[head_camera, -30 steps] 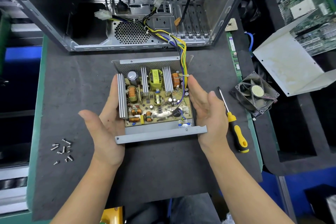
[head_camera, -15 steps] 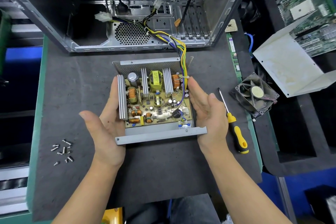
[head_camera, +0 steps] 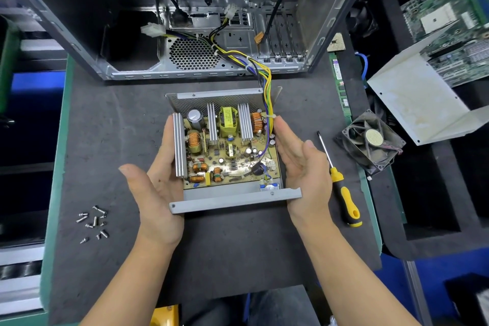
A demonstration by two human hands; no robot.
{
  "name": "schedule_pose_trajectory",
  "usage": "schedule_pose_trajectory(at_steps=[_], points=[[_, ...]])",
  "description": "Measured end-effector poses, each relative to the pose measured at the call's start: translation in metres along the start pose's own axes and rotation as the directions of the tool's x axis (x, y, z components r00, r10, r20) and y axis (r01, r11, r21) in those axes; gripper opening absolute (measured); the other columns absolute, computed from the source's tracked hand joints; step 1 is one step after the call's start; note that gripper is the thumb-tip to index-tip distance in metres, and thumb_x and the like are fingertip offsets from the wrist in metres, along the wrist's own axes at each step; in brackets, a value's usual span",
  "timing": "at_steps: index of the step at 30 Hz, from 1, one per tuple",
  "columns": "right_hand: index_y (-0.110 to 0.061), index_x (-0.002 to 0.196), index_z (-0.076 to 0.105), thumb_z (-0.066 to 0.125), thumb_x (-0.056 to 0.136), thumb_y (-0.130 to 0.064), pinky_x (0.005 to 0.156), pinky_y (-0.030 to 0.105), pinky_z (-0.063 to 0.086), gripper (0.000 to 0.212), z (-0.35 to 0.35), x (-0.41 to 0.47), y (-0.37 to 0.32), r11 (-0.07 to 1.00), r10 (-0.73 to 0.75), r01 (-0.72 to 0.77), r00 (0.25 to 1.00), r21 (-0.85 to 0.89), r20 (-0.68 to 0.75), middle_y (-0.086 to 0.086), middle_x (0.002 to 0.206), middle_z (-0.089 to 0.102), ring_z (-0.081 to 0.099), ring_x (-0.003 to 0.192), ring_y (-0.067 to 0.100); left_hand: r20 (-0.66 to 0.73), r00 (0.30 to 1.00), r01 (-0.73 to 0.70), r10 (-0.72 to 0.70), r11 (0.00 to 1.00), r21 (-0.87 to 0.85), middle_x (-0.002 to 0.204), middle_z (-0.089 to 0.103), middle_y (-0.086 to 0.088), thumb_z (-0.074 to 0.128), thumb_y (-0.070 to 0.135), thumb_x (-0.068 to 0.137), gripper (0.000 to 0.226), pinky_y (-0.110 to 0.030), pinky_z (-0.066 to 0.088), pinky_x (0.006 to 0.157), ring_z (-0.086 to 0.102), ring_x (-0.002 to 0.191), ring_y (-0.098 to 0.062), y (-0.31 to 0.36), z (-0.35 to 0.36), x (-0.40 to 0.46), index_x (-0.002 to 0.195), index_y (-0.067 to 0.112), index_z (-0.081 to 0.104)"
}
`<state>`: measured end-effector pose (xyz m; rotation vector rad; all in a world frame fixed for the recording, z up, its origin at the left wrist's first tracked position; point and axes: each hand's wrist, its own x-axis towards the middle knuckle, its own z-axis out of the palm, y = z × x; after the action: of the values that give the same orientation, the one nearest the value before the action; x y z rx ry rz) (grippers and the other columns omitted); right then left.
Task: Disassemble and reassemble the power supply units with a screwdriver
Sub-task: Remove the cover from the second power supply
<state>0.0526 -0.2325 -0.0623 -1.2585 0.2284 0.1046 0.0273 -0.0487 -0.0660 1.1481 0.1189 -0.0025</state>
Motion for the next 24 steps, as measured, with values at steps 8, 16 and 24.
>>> schedule_pose_trajectory(at_steps=[8,16,24], points=[[-0.015,0.134,0.057,0.03,0.096,-0.043,0.117,0.038,0.029,0.054,-0.006,0.0,0.001,1.0,-0.008,0.008,1.0,-0.003,-0.002,-0.003,0.139,0.059,0.047,0.135,0.013,-0.018,1.0,0.008,-0.008,1.0,0.016,0.153,0.047,-0.001,0.036,0.087,0.078,0.106,-0.031,0.043,0.109,0.04,0.144,-0.021,0.0,0.001,-0.001,0.156,0.015,0.029],[-0.026,0.13,0.052,0.062,0.082,-0.048,0.104,0.027,0.031,0.054,-0.012,-0.027,-0.038,0.418,-0.523,0.54,0.8,-0.73,0.293,-0.016,0.127,0.045,0.045,0.117,0.02,-0.268,0.959,-0.046,0.094,0.982,0.182,0.147,0.054,0.001,0.027,0.089,0.08,0.104,-0.028,0.032,0.118,0.044,0.141,-0.015,0.031,-0.025,-0.023,0.144,0.01,0.048],[-0.017,0.093,0.077,0.071,0.092,-0.031,0.078,0.042,0.037,0.015,0.012,-0.037,-0.039,-0.14,-0.402,0.751,0.552,-0.645,0.73,-0.006,0.095,0.072,0.063,0.078,0.03,-0.581,0.792,-0.032,0.187,0.964,0.266,0.086,0.074,-0.004,0.034,0.048,0.099,0.048,-0.025,0.053,0.07,0.071,0.083,-0.022,0.085,-0.131,-0.043,0.097,0.014,0.068]])
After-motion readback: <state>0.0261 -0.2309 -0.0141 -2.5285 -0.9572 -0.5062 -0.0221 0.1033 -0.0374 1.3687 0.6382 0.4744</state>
